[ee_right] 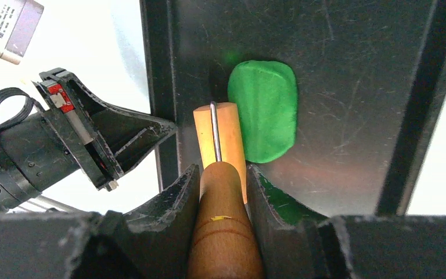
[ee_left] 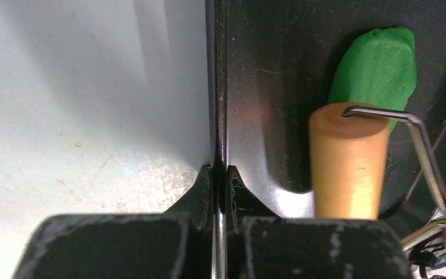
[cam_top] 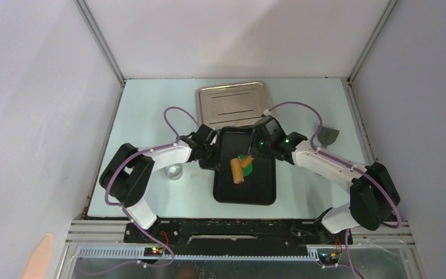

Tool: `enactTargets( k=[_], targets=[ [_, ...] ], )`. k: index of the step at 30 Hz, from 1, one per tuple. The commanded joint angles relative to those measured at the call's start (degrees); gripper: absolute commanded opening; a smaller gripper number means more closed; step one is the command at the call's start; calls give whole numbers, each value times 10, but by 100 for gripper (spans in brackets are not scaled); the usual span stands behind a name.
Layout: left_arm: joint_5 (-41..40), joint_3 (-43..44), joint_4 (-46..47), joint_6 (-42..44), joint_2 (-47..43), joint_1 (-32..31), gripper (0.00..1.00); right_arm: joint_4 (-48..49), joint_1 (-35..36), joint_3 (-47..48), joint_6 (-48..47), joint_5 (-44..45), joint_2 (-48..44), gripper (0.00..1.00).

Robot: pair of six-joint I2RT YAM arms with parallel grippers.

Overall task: Roll out the dumpling wrappers from the dough
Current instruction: Flatten out the dough on the work surface.

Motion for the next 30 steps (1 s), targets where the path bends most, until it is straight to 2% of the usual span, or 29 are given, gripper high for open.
enactTargets(
  k=[1,9,16,22,26,30],
  targets=[
    [4,-17,-23,54,0,-13,0,-104,-27,-9,-24,-12,-41,0],
    [2,-15,-46,56,-13,-13,1,-116,-58,-9,-13,-19,-67,0],
    [-11,8,-94,51,-61,-12,36,-86,-79,-9,-5,-73,-96,0],
    [-55,59,-177,63,-130,-12,67,-55,-102,-9,-14,-99,-135,0],
    [-61,91,-209,65,-170,-11,70,-26,-115,-9,-12,-119,-153,0],
    [-2,97,-191,54,-214,2,73,15,-125,-9,-2,-152,-171,0]
  ],
)
